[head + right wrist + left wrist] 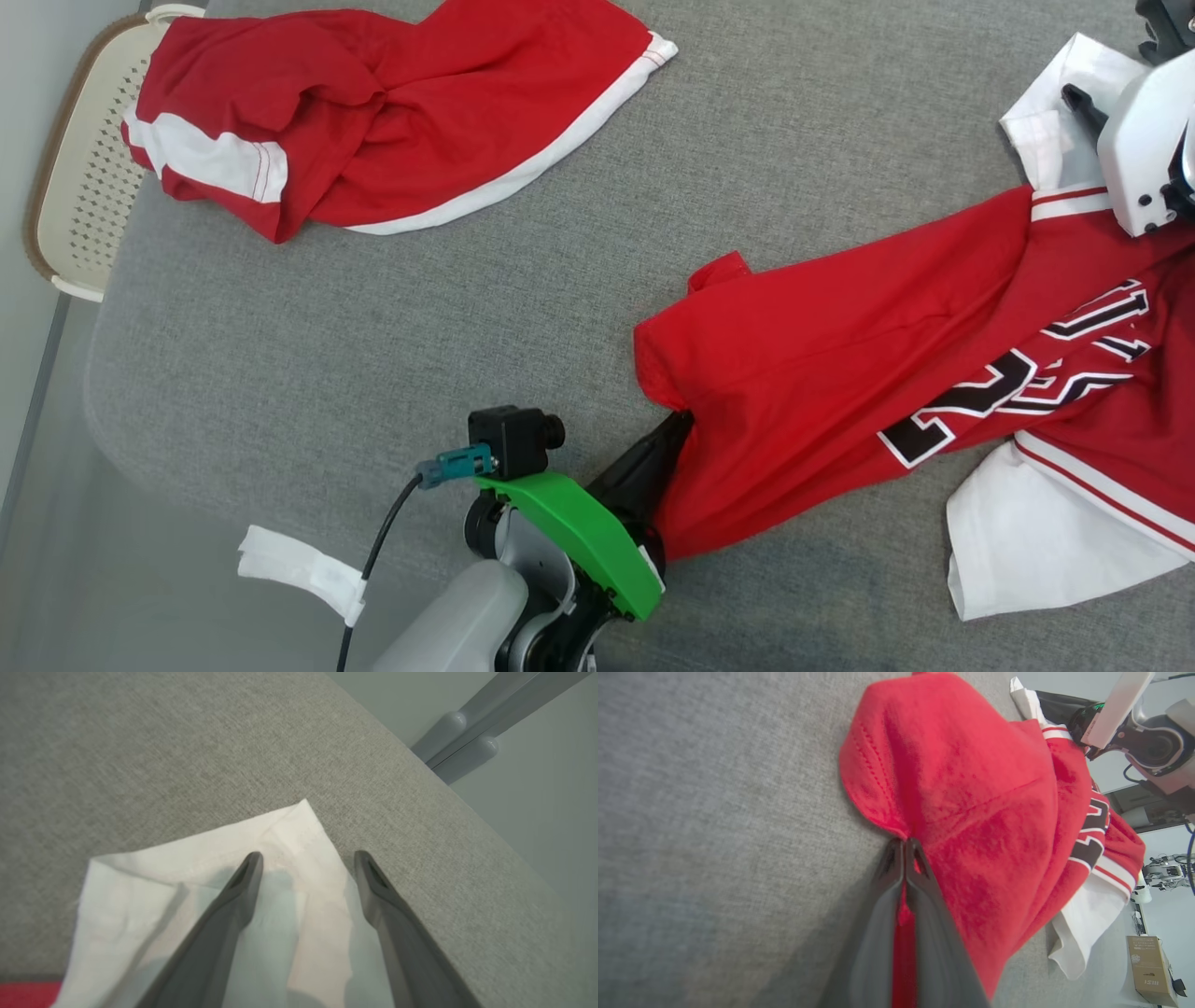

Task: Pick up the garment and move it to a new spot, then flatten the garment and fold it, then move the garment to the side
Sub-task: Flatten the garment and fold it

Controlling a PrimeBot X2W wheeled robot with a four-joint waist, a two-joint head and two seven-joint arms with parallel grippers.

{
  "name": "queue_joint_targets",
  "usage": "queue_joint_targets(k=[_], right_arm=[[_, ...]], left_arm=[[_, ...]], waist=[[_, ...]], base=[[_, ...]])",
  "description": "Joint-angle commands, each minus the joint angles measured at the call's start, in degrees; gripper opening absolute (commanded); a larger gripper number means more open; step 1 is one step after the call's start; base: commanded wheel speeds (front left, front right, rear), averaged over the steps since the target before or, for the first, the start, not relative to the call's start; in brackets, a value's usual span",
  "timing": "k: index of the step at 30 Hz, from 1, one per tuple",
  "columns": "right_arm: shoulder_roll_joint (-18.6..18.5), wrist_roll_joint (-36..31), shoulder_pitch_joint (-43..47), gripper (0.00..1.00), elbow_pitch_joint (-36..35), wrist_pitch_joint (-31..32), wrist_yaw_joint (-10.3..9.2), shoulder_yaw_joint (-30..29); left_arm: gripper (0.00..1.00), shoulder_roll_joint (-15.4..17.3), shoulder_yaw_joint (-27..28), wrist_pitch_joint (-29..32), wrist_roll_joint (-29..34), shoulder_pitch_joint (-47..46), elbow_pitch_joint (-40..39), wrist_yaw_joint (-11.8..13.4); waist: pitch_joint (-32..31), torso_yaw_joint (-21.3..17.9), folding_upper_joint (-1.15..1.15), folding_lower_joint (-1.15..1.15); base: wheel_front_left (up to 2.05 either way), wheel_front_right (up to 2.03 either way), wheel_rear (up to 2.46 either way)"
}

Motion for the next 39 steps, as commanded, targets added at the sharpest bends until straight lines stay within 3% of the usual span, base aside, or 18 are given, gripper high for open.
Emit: queue_joint_targets(k=[1,2,3,4,5,13,20,32,39], right_arm=[[-0.23,0.97,1.2,1.0,0.74,1.09,-0.01,0.43],[-0.53,1.26,1.41,0.79,1.28,1.36,-0.01,0.38],[-0.76,1.42,1.67,0.4,1.81,1.57,-0.02,0.4],[-0.98,1.51,1.84,0.09,2.23,1.25,-0.04,0.25],[-1.17,1.8,1.86,0.0,2.76,0.89,-0.06,-0.23],[1.07,3.07,-1.48,0.0,1.69,-5.63,-0.05,-4.33],[1.04,6.46,-2.61,0.0,-3.74,-13.98,-0.05,-8.54],[-7.27,13.59,4.75,0.0,-20.85,-20.7,-0.05,-16.7],[-9.87,14.26,2.7,0.0,-28.23,-17.13,-0.05,-24.87]], left_arm=[[0.0,0.04,0.01,-0.35,-0.09,-1.62,-0.35,0.17],[0.0,0.04,-0.14,-0.4,-0.12,-1.63,-0.49,0.22],[0.0,0.04,-0.23,-0.53,-0.18,-1.7,-0.62,0.17],[0.0,0.04,-0.3,-0.6,-0.26,-1.83,-0.71,0.18],[0.0,0.04,-0.32,-0.6,-0.33,-1.97,-0.8,0.2],[0.0,2.71,2.6,-0.76,-1.15,-3.36,-1.81,0.94],[0.0,9.84,7.14,1.85,-3.45,-3.06,-9.58,1.92],[0.0,24.96,19.85,7.03,-7.51,0.62,-34.77,9.79],[0.0,32.41,26.91,13.78,-10.11,-5.93,-42.97,14.07]], waist=[[0.95,0.76,0.0,0.0],[1.0,0.9,0.0,0.0],[1.0,1.03,0.0,0.0],[0.99,1.16,0.0,0.0],[0.99,1.25,0.0,0.0],[-0.62,-0.98,0.0,0.0],[-5.51,-5.25,0.0,0.0],[-14.43,-13.79,0.0,0.0],[-14.1,-18.07,0.0,0.0]], base=[[0.0,0.0,0.0],[0.0,0.0,0.0],[0.0,0.0,0.0],[0.0,0.0,0.0],[0.0,0.0,0.0],[0.0,0.0,0.0],[0.0,0.0,0.0],[0.0,0.0,0.0],[0.0,0.0,0.0]])
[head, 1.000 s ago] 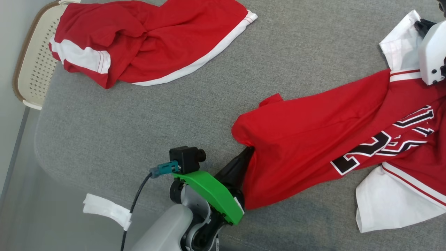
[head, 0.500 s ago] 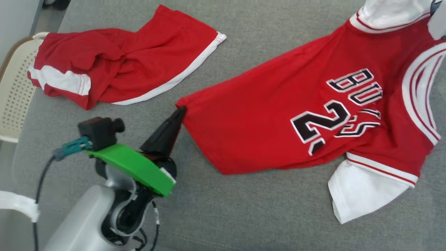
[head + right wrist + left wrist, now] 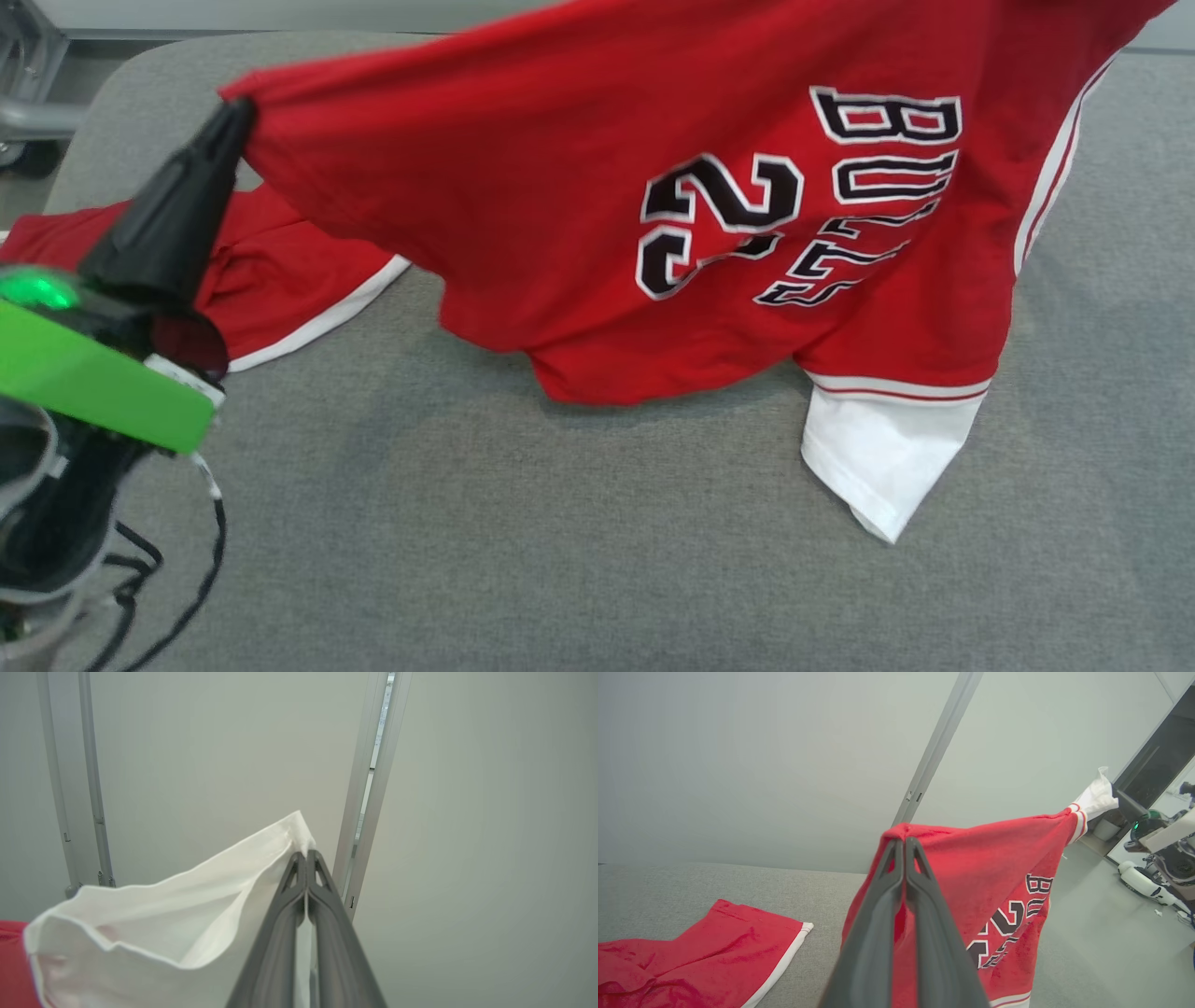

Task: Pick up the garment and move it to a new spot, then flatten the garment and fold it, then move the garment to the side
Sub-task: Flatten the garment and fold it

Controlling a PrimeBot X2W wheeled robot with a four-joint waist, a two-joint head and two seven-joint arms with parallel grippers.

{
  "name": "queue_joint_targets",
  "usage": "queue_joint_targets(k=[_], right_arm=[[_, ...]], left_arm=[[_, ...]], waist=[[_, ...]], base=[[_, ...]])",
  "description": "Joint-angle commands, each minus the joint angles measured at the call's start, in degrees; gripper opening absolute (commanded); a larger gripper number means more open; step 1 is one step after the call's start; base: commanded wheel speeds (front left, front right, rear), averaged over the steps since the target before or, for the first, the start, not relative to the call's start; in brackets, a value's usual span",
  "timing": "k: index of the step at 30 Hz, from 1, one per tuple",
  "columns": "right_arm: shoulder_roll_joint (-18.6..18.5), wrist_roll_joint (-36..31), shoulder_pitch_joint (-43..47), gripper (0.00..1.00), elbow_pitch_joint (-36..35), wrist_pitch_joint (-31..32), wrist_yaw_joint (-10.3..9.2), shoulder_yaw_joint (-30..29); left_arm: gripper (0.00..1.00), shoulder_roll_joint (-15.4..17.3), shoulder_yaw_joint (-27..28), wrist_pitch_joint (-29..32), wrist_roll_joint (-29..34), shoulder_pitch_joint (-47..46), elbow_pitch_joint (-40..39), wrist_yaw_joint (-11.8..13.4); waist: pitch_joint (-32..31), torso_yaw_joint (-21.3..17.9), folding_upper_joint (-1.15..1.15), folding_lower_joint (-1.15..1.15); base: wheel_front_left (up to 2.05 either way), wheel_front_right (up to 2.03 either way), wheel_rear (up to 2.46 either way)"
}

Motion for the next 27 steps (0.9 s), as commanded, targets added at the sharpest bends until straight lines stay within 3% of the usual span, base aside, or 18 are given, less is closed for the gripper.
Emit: queue_joint_targets(k=[1,5,8,14,17,18,21,27], right_arm=[[-0.4,-0.69,-1.66,0.0,0.03,1.18,-0.1,-1.31],[1.92,-4.55,-8.22,0.0,1.47,5.12,-0.1,-5.05],[4.38,-8.39,-14.78,0.0,3.56,7.64,-0.1,-7.22],[15.7,-21.57,-29.35,0.0,13.42,5.12,-0.1,-11.05],[21.99,-30.69,-35.34,0.0,20.46,0.54,-0.1,-15.38],[21.99,-30.69,-35.34,0.0,20.46,0.54,-0.1,-15.38],[28.17,-39.07,-42.07,0.0,24.72,-5.47,-0.09,-21.63],[38.52,-49.91,-51.35,0.0,28.21,-11.36,-0.09,-31.27]], left_arm=[[0.0,1.03,0.34,1.39,-0.27,-2.89,0.09,0.28],[0.0,2.54,0.27,6.49,-0.01,-13.82,4.02,0.87],[0.0,1.27,-2.1,9.81,1.24,-24.32,9.43,0.14],[0.0,-3.56,-8.29,14.35,6.91,-45.59,25.5,-2.13],[0.0,-6.63,-10.62,10.83,12.55,-55.12,35.43,-3.89],[0.0,-6.63,-10.62,10.83,12.55,-55.12,35.43,-3.89],[0.0,-10.57,-10.82,3.03,16.32,-62.95,44.52,-6.22],[0.0,-12.69,-11.22,-10.52,22.54,-74.03,56.74,-11.59]], waist=[[-0.29,-3.41,0.0,0.0],[3.58,-4.2,0.0,0.0],[7.75,-4.4,0.0,0.0],[16.32,-5.46,0.0,0.0],[19.77,-5.1,0.0,0.0],[19.77,-5.1,0.0,0.0],[22.17,-4.16,0.0,0.0],[31.85,-4.11,0.0,0.0]], base=[[0.0,0.0,0.0],[0.0,0.0,0.0],[0.0,0.0,0.0],[0.0,0.0,0.0],[0.0,0.0,0.0],[0.0,0.0,0.0],[0.0,0.0,0.0],[0.0,0.0,0.0]])
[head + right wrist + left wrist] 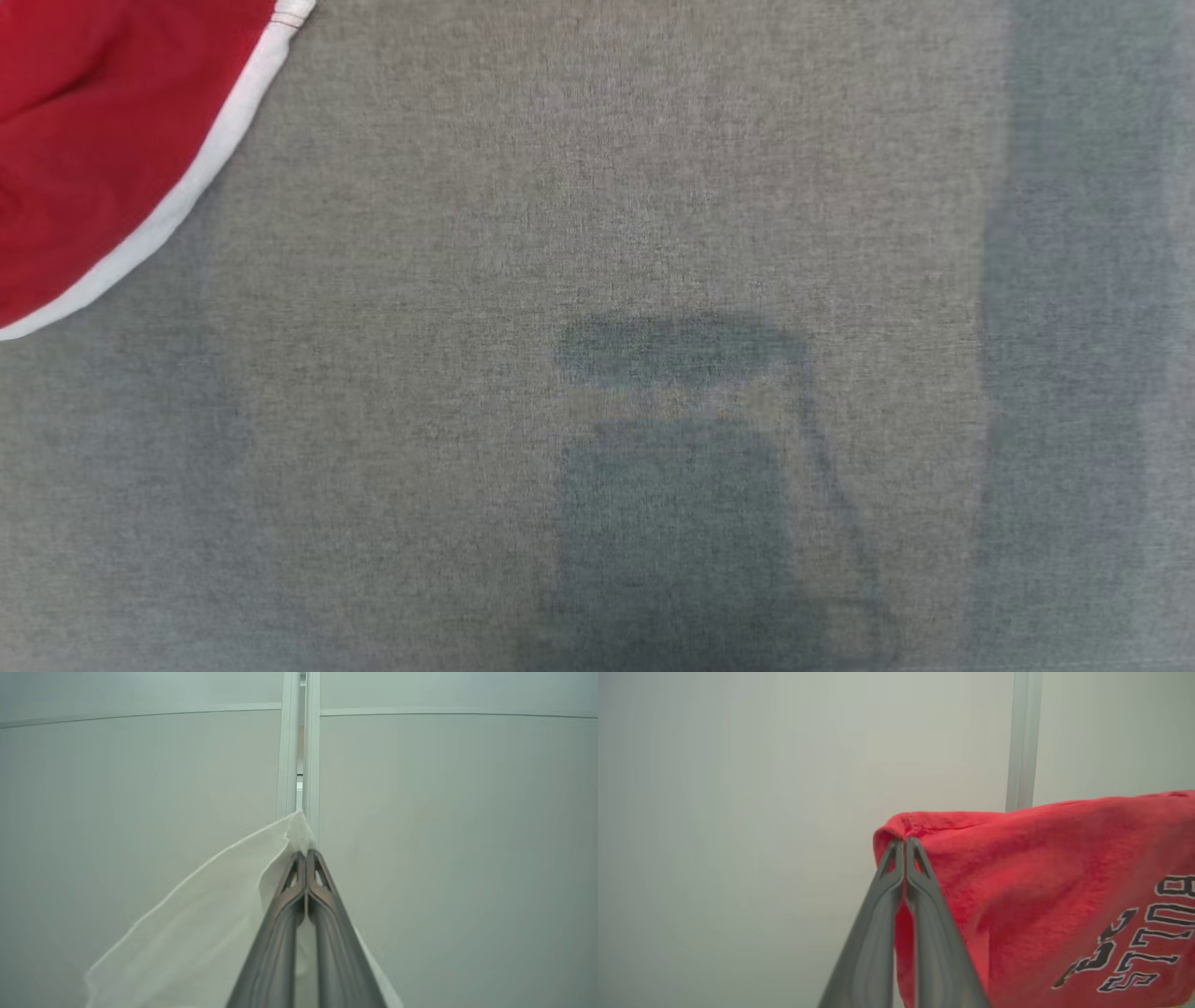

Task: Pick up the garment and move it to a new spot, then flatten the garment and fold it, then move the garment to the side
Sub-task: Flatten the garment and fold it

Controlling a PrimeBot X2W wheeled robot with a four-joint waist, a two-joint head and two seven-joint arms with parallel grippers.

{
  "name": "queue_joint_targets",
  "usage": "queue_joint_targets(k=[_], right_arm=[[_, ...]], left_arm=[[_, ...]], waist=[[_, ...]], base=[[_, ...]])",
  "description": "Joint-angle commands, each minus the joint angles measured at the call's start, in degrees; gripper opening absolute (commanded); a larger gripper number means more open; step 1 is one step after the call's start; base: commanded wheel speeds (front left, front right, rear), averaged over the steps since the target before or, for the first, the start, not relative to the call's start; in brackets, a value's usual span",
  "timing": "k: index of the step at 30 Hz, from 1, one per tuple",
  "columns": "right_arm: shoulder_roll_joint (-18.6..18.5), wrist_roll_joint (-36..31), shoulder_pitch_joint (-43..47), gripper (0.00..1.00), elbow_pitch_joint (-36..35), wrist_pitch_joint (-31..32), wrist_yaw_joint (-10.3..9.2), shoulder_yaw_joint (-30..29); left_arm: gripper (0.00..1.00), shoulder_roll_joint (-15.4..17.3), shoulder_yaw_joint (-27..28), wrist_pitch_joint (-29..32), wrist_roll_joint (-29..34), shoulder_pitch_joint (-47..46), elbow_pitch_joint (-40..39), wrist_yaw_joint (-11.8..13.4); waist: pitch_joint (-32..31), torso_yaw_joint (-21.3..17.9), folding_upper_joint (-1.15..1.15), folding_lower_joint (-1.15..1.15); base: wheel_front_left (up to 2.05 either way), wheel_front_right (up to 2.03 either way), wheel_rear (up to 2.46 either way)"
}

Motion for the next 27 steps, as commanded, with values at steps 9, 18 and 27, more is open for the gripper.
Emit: queue_joint_targets(k=[9,18,27], right_arm=[[0.42,4.56,16.54,0.0,3.63,-3.03,-0.08,8.9],[-7.44,19.38,45.55,0.0,-12.99,-3.13,-0.09,14.05],[-12.42,24.01,76.18,0.0,-29.49,-3.06,-0.09,8.16]], left_arm=[[0.0,-1.15,-4.73,-15.38,-0.87,10.37,11.23,-5.43],[0.0,3.29,-10.18,-18.48,-9.31,32.4,5.57,-5.4],[0.0,5.59,-7.06,-18.64,-8.75,53.46,-5.93,-5.37]], waist=[[10.46,-0.17,0.0,0.0],[4.31,-1.12,0.0,0.0],[-5.26,-0.53,0.0,0.0]], base=[[0.0,0.0,0.0],[0.0,0.0,0.0],[0.0,0.0,0.0]])
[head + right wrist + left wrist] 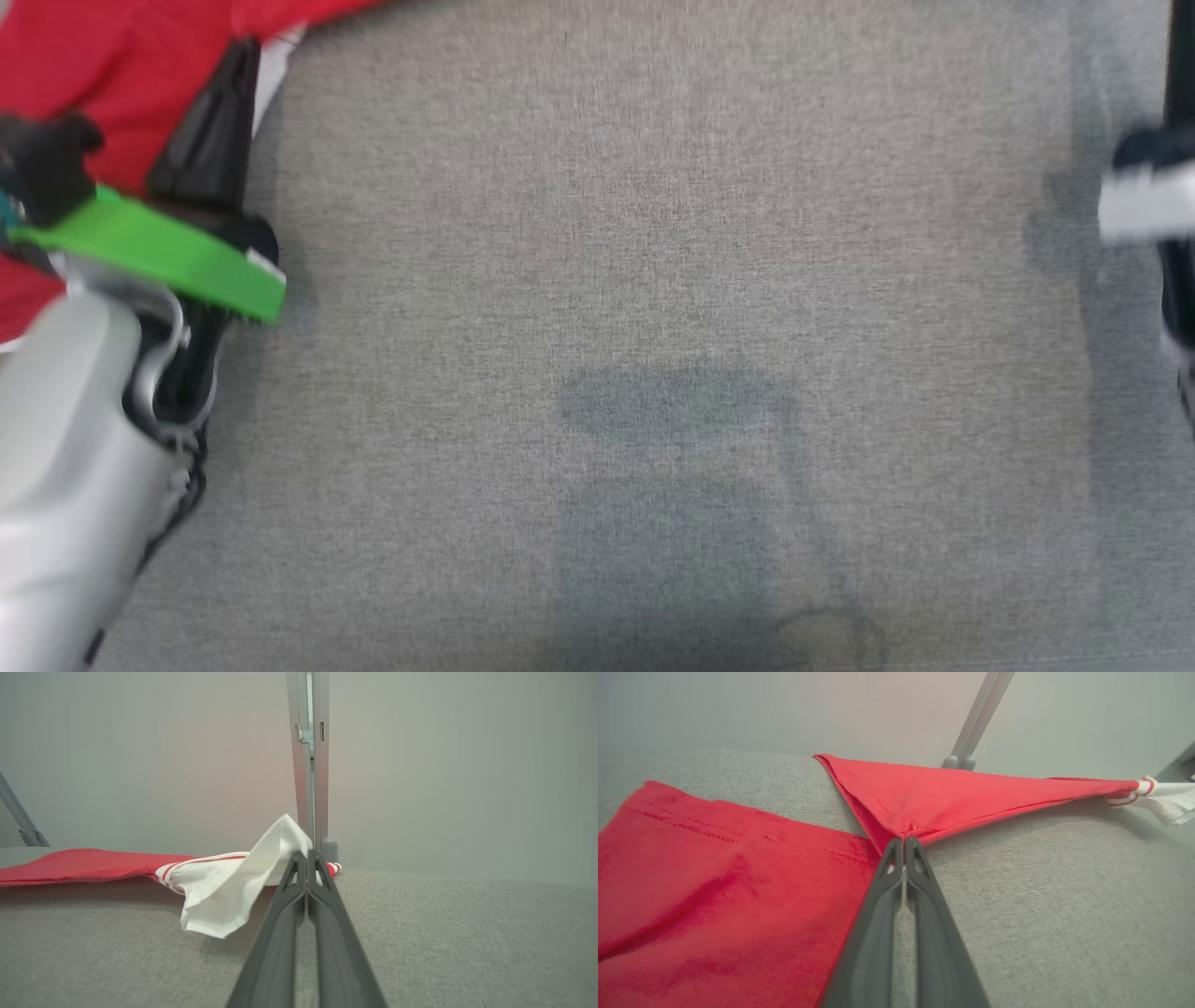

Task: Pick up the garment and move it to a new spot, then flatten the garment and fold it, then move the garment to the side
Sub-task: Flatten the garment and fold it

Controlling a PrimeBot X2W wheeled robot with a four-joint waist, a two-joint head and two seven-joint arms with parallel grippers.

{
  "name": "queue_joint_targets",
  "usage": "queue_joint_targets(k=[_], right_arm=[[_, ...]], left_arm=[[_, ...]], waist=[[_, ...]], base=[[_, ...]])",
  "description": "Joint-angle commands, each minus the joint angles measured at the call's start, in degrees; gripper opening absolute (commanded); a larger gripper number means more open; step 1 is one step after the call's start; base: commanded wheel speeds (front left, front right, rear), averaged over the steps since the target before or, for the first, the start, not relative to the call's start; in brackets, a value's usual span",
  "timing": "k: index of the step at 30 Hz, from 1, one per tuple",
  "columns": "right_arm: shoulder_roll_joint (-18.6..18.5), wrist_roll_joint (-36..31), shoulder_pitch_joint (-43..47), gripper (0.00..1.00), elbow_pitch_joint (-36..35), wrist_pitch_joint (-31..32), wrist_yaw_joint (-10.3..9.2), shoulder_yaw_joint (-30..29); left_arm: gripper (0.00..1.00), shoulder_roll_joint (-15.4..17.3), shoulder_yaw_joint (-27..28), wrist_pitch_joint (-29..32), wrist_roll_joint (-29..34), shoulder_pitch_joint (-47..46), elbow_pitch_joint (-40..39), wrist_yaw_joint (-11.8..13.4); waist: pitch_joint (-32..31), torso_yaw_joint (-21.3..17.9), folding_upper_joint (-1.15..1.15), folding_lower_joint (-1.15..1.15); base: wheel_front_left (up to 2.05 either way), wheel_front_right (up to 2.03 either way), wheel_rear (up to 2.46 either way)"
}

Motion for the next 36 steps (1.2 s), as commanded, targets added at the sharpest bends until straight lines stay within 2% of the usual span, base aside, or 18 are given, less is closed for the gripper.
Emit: queue_joint_targets(k=[1,4,5,7,8,9,13,16,19,21,24,27,33,36], right_arm=[[-0.57,-0.63,6.22,0.0,-2.89,-0.11,-0.11,-1.81],[0.52,-1.95,18.36,0.0,-8.36,0.35,-0.11,-4.09],[1.9,-2.78,26.05,0.0,-11.85,0.92,-0.11,-5.63],[3.89,-3.7,33.1,0.0,-14.92,1.12,-0.12,-6.93],[3.89,-3.7,33.1,0.0,-14.92,1.12,-0.12,-6.93],[5.43,-3.36,36.37,0.0,-16.19,1.29,-0.11,-7.53],[10.47,-3.01,46.8,0.0,-20.16,1.72,-0.11,-7.79],[12.9,-2.76,53.12,0.0,-21.69,1.38,-0.11,-8.22],[13.43,-2.29,58.99,0.0,-23.09,1.62,-0.1,-6.23],[12.25,-2.08,61.4,0.0,-24.27,1.84,-0.1,-5.05],[11.78,-0.5,60.79,0.0,-26.48,1.73,-0.1,-5.29],[10.75,1.28,55.99,0.0,-28.6,3.06,-0.1,-4.61],[6.66,4.47,41.71,0.0,-29.92,9.1,-0.09,-3.91],[4.21,6.14,34.76,0.0,-28.43,12.96,-0.09,-3.2]], left_arm=[[0.0,0.22,1.95,-0.26,-0.12,4.25,-2.01,0.11],[0.0,0.24,4.08,-0.21,-0.05,12.8,-5.45,0.11],[0.0,0.69,5.57,-0.22,0.24,18.03,-7.79,0.49],[0.0,-0.29,7.64,-0.21,-1.0,23.86,-10.33,1.48],[0.0,-0.29,7.64,-0.21,-1.0,23.86,-10.33,1.48],[0.0,-0.58,7.75,-0.2,-1.1,26.85,-11.67,1.73],[0.0,-1.14,10.21,-0.2,-0.95,37.6,-17.22,4.43],[0.0,-1.6,12.8,-0.15,-1.55,45.76,-22.63,6.39],[0.0,-2.01,14.35,-0.15,-1.38,52.99,-28.49,8.5],[0.0,-1.46,15.2,-0.15,-1.74,57.06,-32.58,9.82],[0.0,-0.32,16.72,0.44,-2.44,60.89,-38.31,11.97],[0.0,1.66,17.89,3.0,-3.22,61.38,-42.08,13.89],[0.0,6.37,20.49,10.78,-4.72,54.57,-47.02,16.57],[0.0,8.18,21.28,14.39,-5.66,50.32,-47.86,17.69]], waist=[[-6.89,0.27,0.0,0.0],[-10.55,-0.01,0.0,0.0],[-12.43,-0.57,0.0,0.0],[-13.94,-1.31,0.0,0.0],[-13.94,-1.31,0.0,0.0],[-14.51,-1.69,0.0,0.0],[-16.1,-3.71,0.0,0.0],[-16.39,-5.21,0.0,0.0],[-15.93,-6.22,0.0,0.0],[-15.17,-7.1,0.0,0.0],[-13.76,-8.07,0.0,0.0],[-12.62,-8.55,0.0,0.0],[-11.81,-8.01,0.0,0.0],[-11.64,-7.3,0.0,0.0]], base=[[0.0,0.0,0.0],[0.0,0.0,0.0],[0.0,0.0,0.0],[0.0,0.0,0.0],[0.0,0.0,0.0],[0.0,0.0,0.0],[0.0,0.0,0.0],[0.0,0.0,0.0],[0.0,0.0,0.0],[0.0,0.0,0.0],[0.0,0.0,0.0],[0.0,0.0,0.0],[0.0,0.0,0.0],[0.0,0.0,0.0]])
